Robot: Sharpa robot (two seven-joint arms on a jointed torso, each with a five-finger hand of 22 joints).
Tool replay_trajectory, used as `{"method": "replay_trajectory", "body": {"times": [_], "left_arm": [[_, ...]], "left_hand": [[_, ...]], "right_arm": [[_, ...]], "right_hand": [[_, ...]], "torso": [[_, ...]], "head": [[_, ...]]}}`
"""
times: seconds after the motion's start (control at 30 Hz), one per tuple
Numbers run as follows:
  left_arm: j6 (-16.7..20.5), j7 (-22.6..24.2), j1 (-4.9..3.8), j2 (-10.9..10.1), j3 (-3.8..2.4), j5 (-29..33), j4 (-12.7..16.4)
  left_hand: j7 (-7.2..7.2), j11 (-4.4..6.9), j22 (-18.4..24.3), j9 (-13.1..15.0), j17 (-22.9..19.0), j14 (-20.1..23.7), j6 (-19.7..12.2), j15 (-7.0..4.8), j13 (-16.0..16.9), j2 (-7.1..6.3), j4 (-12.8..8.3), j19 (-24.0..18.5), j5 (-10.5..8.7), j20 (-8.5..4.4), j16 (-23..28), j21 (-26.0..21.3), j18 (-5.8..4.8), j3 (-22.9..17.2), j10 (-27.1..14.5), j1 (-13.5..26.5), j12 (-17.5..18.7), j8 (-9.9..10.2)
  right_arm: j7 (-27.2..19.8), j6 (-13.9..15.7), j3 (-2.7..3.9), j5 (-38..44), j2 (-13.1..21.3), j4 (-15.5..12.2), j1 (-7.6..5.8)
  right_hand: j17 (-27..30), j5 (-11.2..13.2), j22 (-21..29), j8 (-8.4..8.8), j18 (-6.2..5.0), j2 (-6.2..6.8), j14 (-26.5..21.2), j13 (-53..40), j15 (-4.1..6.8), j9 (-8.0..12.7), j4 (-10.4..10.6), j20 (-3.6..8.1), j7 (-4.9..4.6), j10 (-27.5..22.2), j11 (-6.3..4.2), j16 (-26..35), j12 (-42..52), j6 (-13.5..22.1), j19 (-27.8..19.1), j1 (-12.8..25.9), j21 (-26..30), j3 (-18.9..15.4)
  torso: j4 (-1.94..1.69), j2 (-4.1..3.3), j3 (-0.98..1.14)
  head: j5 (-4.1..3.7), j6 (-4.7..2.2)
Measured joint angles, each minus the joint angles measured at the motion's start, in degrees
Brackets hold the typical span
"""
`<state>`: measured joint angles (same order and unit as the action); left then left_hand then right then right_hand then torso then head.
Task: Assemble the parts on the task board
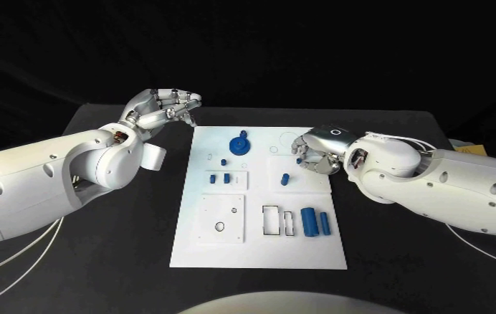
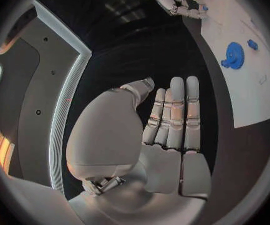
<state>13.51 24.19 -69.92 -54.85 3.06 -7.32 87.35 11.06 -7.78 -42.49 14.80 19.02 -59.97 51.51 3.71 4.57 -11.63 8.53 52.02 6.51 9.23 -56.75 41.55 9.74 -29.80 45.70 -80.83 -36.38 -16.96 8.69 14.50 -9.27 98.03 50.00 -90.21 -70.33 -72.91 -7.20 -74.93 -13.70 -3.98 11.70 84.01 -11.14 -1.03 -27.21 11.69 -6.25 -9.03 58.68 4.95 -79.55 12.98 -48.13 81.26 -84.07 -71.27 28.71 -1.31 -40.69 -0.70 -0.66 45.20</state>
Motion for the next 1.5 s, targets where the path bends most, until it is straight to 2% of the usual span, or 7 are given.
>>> {"method": "replay_trajectory", "body": {"times": [0.43,0.57,0.7,0.73,0.8,1.0,1.5], "left_arm": [[-0.1,0.7,0.00,-0.1,0.00,1.3,0.0],[-0.1,0.7,0.00,-0.1,0.00,1.4,0.0],[-0.1,0.7,0.00,-0.2,0.00,1.5,0.0],[-0.1,0.7,0.00,-0.2,0.00,1.5,0.0],[-0.1,0.6,0.00,-0.2,0.00,1.5,0.0],[-0.1,0.5,0.00,-0.3,0.00,1.6,0.1],[-0.1,-0.2,0.00,-0.5,0.00,1.6,0.2]], "left_hand": [[0.00,0.00,0.1,0.0,0.0,0.0,0.0,0.00,-0.1,0.26,-0.4,0.2,0.00,-0.21,0.0,0.0,0.00,-0.1,0.4,-0.3,0.0,0.0],[0.00,0.00,0.1,0.0,0.0,0.0,0.0,0.00,-0.1,0.29,-0.5,0.2,0.00,-0.21,0.0,0.0,0.00,-0.2,0.4,-0.3,0.0,0.0],[0.00,-0.01,0.1,0.0,0.0,0.0,0.0,0.00,-0.2,0.29,-0.6,0.2,0.00,-0.21,0.0,0.0,0.00,0.0,0.4,-0.3,0.0,0.2],[0.00,0.00,0.1,0.0,0.0,0.0,0.0,0.00,-0.2,0.29,-0.6,0.2,0.00,-0.21,0.0,0.0,0.00,0.0,0.4,-0.3,0.0,0.2],[0.00,-0.01,0.1,0.0,0.0,0.0,0.0,0.00,-0.2,0.29,-0.6,0.2,0.00,-0.21,0.0,0.0,0.00,0.0,0.4,-0.3,0.0,0.2],[0.20,-0.01,0.1,0.0,0.0,0.0,-0.2,0.00,-0.2,0.29,-0.6,0.4,0.00,0.00,0.0,-0.2,0.00,0.0,0.4,-0.3,0.0,0.2],[0.61,-0.32,0.3,-0.1,0.0,0.0,-0.6,0.00,-0.4,0.29,-0.6,0.4,0.00,-0.01,0.2,-0.3,0.00,0.0,0.1,-0.3,0.0,0.7]], "right_arm": [[0.4,0.4,0.38,0.8,-1.0,0.6,0.67],[0.6,0.8,0.53,1.2,-1.1,0.6,0.98],[1.1,1.2,0.62,1.8,-1.2,0.5,1.25],[1.2,1.3,0.63,2.0,-1.2,0.4,1.31],[1.6,1.4,0.64,2.3,-1.2,0.3,1.39],[2.8,1.6,0.74,3.8,-1.1,-0.3,1.74],[5.5,5.3,0.82,6.4,-0.4,-1.6,3.48]], "right_hand": [[2.1,2.1,0.0,-0.90,0.00,-1.31,0.0,1.2,0.00,-0.4,-2.5,-0.03,-0.02,0.7,0.65,1.2,-1.7,-0.9,-0.4,0.1,2.1,3.2],[3.5,2.5,0.0,-0.90,0.01,-1.43,0.0,1.2,0.00,-0.4,-3.4,-0.10,-0.49,2.0,0.54,2.4,-3.2,-2.1,-0.8,0.3,3.3,4.2],[3.8,3.1,0.0,-0.81,0.01,-1.19,0.0,5.4,0.45,-0.3,-4.8,-0.10,-0.40,5.7,0.00,2.7,-4.3,-5.1,-0.8,0.7,3.3,5.5],[3.7,3.1,0.0,-0.40,0.01,-1.37,0.0,5.4,0.90,-0.1,-5.5,0.14,0.69,6.8,-0.21,2.7,-4.1,-10.7,-0.5,0.9,2.6,5.6],[3.7,3.1,0.0,-0.11,0.01,-1.03,-0.1,5.6,0.95,0.0,-5.8,0.23,1.17,7.8,-0.45,2.7,-4.3,-11.8,-0.4,1.3,2.4,5.8],[3.0,3.1,0.0,0.01,0.01,0.24,-0.1,6.3,0.94,0.0,-6.0,0.22,1.29,7.3,-0.02,2.7,-5.9,-12.3,-0.4,3.0,2.4,5.7],[4.0,2.6,0.0,0.74,0.00,0.59,-0.1,6.8,0.94,0.6,-6.3,0.19,1.06,6.7,0.10,3.0,-6.6,-12.5,0.6,3.5,-0.3,6.0]], "torso": [[-0.01,0.01,0.03],[0.01,0.01,0.04],[0.01,0.01,0.07],[0.02,0.02,0.07],[0.03,0.02,0.07],[0.02,0.02,0.04],[0.02,0.03,0.05]], "head": [[0.05,0.12],[0.09,0.19],[0.14,0.31],[0.14,0.32],[0.12,0.36],[0.11,0.48],[0.14,0.57]]}}
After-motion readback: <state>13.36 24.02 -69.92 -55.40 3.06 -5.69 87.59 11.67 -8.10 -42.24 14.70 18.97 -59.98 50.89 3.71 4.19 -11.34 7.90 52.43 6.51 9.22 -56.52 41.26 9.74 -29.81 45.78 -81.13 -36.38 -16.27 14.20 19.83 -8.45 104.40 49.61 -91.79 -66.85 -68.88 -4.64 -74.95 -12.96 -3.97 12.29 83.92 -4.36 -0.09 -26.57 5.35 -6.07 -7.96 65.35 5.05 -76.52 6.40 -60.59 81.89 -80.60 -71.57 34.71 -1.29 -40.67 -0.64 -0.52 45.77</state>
